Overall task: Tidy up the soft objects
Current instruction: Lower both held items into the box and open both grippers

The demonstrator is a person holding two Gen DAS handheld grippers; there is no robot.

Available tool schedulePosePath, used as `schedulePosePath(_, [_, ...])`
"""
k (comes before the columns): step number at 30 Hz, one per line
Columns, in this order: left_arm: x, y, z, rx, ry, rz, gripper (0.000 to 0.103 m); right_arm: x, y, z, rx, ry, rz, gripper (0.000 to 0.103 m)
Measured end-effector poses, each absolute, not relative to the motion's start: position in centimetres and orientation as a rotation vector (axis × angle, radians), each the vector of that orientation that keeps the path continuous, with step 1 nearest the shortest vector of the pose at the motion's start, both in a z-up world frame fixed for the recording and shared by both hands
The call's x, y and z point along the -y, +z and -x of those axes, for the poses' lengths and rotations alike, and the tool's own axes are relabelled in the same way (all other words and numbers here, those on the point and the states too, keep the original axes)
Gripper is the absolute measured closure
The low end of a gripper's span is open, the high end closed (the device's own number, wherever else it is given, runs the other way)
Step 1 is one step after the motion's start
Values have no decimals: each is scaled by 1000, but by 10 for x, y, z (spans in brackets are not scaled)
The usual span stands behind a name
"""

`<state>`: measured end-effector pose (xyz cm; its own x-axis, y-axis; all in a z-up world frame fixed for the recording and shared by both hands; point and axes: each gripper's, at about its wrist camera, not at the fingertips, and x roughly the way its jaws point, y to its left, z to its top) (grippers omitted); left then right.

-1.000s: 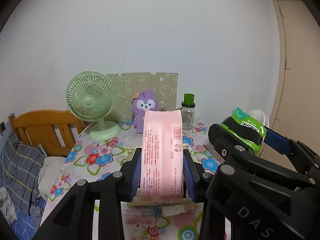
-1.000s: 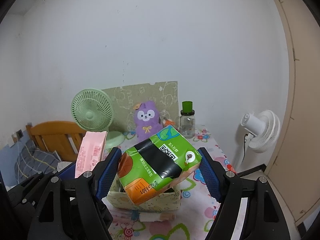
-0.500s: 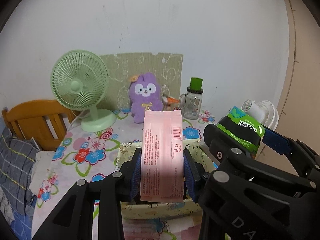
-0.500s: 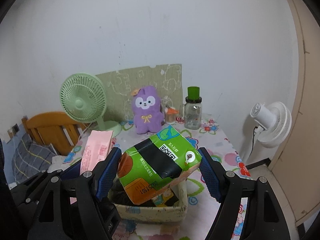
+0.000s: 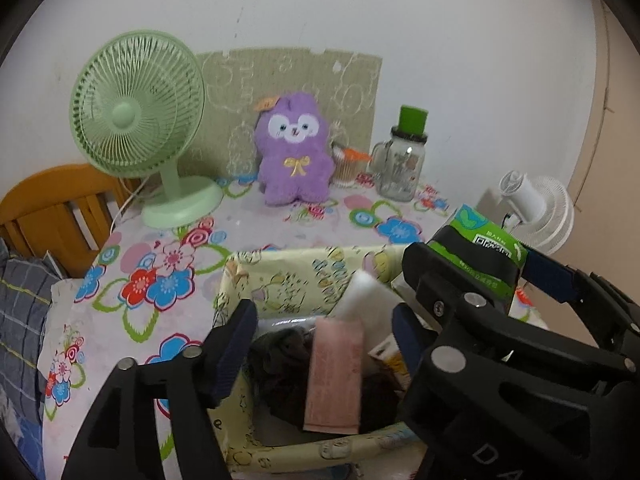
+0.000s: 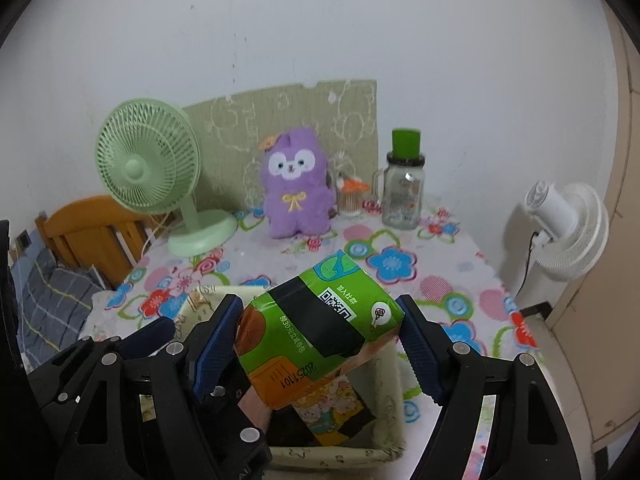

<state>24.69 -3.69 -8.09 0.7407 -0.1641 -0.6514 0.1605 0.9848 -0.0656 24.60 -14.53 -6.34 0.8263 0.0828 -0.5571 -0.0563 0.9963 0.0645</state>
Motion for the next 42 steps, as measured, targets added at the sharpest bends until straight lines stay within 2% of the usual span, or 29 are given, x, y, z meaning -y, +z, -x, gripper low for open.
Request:
schedulePosePath(6, [30,-96,-256,-757,-166,22,21,138,-80,-261,-626,109,-37,21])
schedulePosePath(13, [29,-100,-260,-769,-173,24,12,135,-91,-270,-656,143,-37,7])
schedulePosePath(16, [31,-100,-259,-768,-177,16,9,135,-92,-271,-662,136,-36,4])
schedulePosePath(29, [39,-76,-233,-708,-161,-11,0,145,-70,-242,-615,105,-41,4])
schedulePosePath(42, [49,-40,-185,-626,-145,-31,0,158,-31,-186,-520,52,-24,4])
